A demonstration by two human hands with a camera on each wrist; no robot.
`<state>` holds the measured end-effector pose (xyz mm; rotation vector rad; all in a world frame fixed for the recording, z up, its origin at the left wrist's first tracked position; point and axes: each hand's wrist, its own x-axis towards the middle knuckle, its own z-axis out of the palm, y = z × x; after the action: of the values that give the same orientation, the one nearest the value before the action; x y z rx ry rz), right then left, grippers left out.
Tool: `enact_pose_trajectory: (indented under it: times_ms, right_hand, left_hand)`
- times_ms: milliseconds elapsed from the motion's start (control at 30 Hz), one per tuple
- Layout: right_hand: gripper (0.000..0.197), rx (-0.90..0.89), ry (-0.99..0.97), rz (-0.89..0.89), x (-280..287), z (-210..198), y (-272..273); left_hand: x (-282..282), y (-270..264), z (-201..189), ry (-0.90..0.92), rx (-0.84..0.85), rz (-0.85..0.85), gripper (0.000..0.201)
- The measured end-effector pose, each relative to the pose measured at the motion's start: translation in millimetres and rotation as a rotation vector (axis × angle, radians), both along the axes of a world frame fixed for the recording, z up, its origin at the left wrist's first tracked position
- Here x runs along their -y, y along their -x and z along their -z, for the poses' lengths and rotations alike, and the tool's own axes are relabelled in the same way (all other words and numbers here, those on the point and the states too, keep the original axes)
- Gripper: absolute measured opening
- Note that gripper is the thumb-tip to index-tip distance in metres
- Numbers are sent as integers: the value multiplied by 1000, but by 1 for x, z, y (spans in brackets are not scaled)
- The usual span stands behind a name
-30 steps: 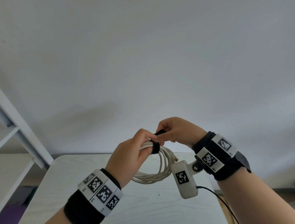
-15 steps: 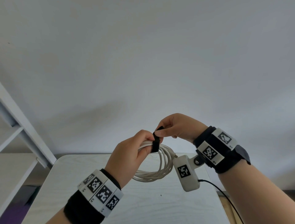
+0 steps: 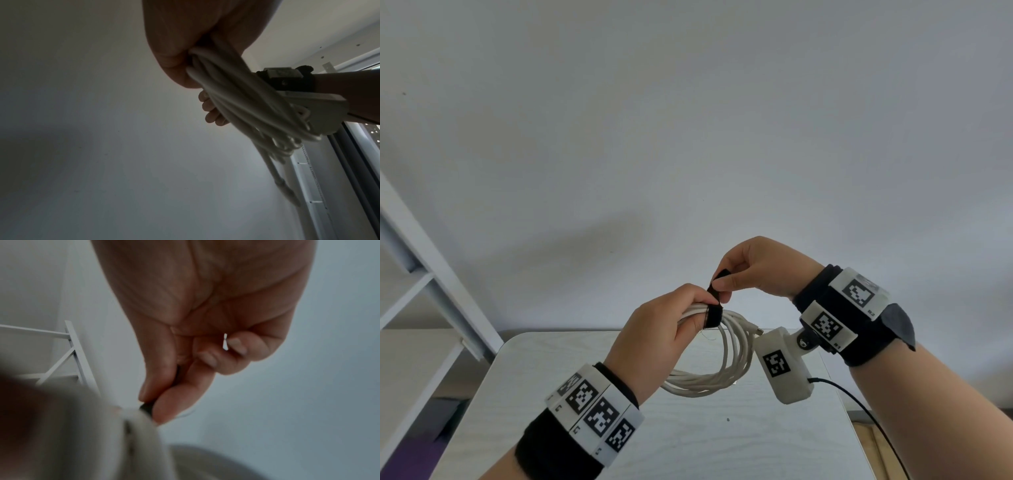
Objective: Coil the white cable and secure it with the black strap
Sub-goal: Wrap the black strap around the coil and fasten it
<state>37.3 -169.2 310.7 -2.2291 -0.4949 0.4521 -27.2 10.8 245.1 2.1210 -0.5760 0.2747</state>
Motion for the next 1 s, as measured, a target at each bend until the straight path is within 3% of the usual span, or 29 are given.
enact_pose_trajectory:
  times_ms: [600, 1000]
  right_hand:
    - [8, 149, 132, 104, 10, -18, 2]
    - [9, 406, 271, 120, -7, -33, 24]
  left_hand:
    - [3, 6, -11, -200, -17, 80, 15]
    - [10, -5, -14, -182, -61, -108, 9]
